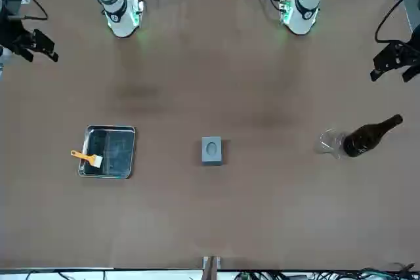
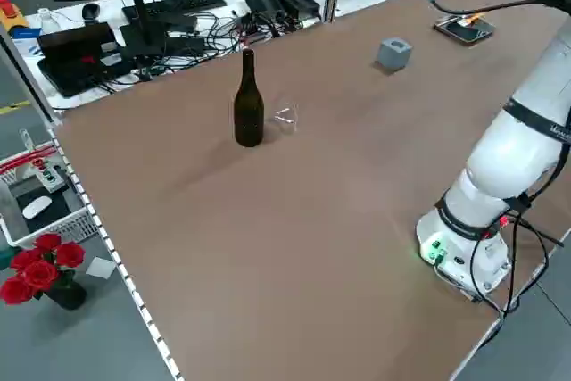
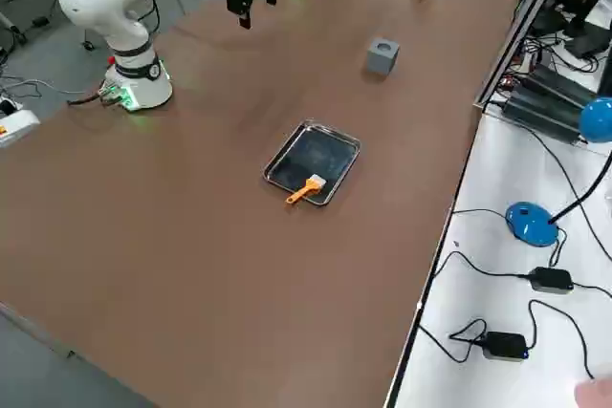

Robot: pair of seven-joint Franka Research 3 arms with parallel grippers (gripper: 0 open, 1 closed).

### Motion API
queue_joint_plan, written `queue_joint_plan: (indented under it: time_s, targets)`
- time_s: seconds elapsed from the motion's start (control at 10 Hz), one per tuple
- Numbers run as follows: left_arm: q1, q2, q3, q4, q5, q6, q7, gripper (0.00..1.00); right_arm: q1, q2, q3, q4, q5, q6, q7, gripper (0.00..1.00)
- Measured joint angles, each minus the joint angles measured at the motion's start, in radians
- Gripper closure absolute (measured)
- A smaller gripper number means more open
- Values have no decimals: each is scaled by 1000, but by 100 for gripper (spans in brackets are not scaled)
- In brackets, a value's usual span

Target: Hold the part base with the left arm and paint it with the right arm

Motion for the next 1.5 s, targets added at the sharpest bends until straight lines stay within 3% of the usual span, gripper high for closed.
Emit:
queue_joint_plan:
  time_s: [0.9,1.3,1.5]
  targets:
    - [-8,1,-12,23,-19,0,6,0,1,0,24,-1,1,-24,51,0]
    - [-27,48,-159,24,-30,46,153,0,1,12,24,-2,3,28,5,0]
    - [-55,103,-204,22,-25,166,220,0,0,52,0,-3,44,47,-121,0]
